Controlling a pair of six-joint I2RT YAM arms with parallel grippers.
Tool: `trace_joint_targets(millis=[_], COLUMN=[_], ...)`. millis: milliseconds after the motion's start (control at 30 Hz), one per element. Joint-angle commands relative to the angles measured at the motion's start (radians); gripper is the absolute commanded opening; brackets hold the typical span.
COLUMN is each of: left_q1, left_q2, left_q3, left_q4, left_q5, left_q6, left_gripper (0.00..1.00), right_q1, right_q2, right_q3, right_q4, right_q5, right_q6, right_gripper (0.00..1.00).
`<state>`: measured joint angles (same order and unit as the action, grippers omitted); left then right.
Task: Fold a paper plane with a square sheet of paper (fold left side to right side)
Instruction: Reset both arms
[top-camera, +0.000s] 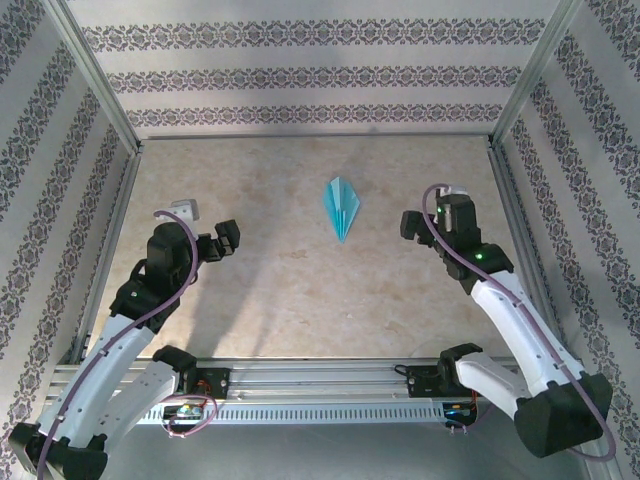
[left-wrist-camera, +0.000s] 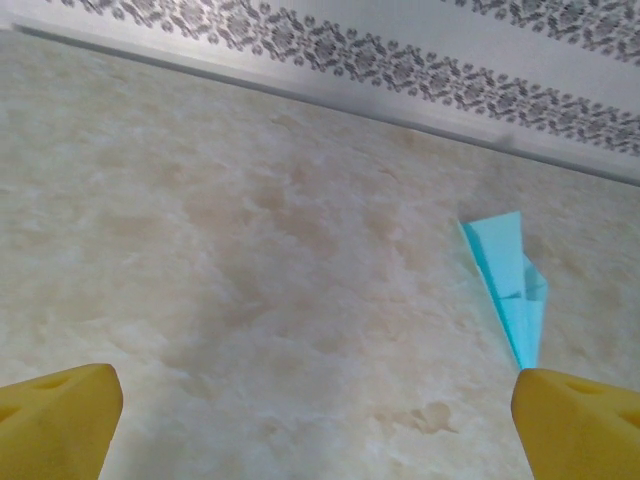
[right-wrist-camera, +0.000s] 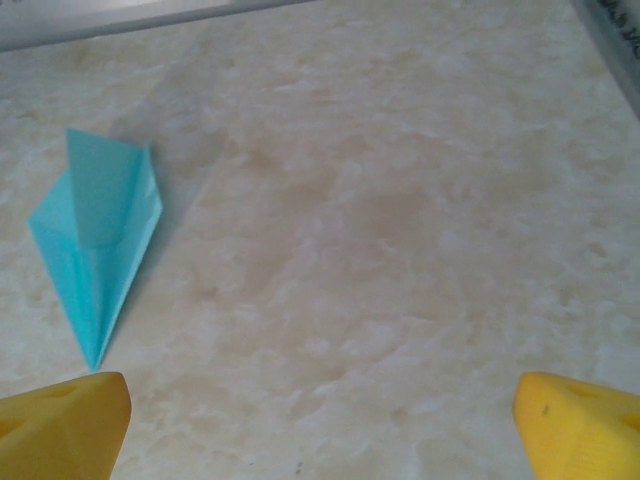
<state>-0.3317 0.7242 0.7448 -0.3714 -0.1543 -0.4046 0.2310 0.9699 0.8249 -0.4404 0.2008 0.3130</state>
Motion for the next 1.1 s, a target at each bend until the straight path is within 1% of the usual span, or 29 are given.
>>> trace_joint_targets(millis=[0,133,233,300,367,433,500,533,600,633,867,900,933,1067], left_q1=[0.016,0.019,0.021,0.025,0.033,0.043,0.053,0.058,0.069,0.074,0.115,0.123,0.13,0.158], left_q2=[-0.019,-0.013,0.006,0.028,0.064,0.104,0.147,0.17,0.21,0.229,0.344,0.357,0.374,0.44], left_q3=[-0.008,-0.053,-0.091,-0.119,-0.147,-0.16,-0.163,-0.164,-0.166,-0.169,-0.205,-0.211,-0.215,-0.239], left_q4=[0.024,0.117,0.185,0.237,0.304,0.35,0.376,0.387,0.407,0.418,0.521,0.534,0.553,0.635], left_q5=[-0.109,-0.179,-0.234,-0.279,-0.306,-0.315,-0.318,-0.317,-0.307,-0.301,-0.272,-0.267,-0.261,-0.226], left_q6=[0.077,0.141,0.202,0.233,0.279,0.319,0.346,0.356,0.374,0.381,0.374,0.374,0.376,0.398], left_gripper=[1.0,1.0,1.0,1.0,1.0,1.0,1.0,1.0,1.0,1.0,1.0,1.0,1.0,1.0], right_q1=[-0.036,-0.061,-0.085,-0.116,-0.157,-0.185,-0.198,-0.201,-0.208,-0.211,-0.228,-0.231,-0.238,-0.246], right_q2=[-0.064,-0.135,-0.147,-0.111,-0.048,0.031,0.091,0.123,0.158,0.179,0.329,0.349,0.365,0.505], right_q3=[-0.088,-0.229,-0.327,-0.398,-0.452,-0.473,-0.475,-0.508,-0.496,-0.501,-0.488,-0.487,-0.451,-0.464], right_q4=[0.114,0.277,0.414,0.536,0.655,0.725,0.79,0.853,0.887,0.941,1.179,1.182,1.181,1.357], right_q5=[0.042,0.097,0.128,0.125,0.089,0.077,0.065,0.048,0.005,-0.013,-0.116,-0.124,-0.139,-0.2], right_q6=[-0.051,-0.124,-0.168,-0.184,-0.207,-0.214,-0.221,-0.228,-0.242,-0.249,-0.286,-0.275,-0.261,-0.253], right_gripper=[0.98,0.98,0.98,0.98,0.98,0.98,0.98,0.98,0.98,0.98,0.98,0.98,0.98,0.98])
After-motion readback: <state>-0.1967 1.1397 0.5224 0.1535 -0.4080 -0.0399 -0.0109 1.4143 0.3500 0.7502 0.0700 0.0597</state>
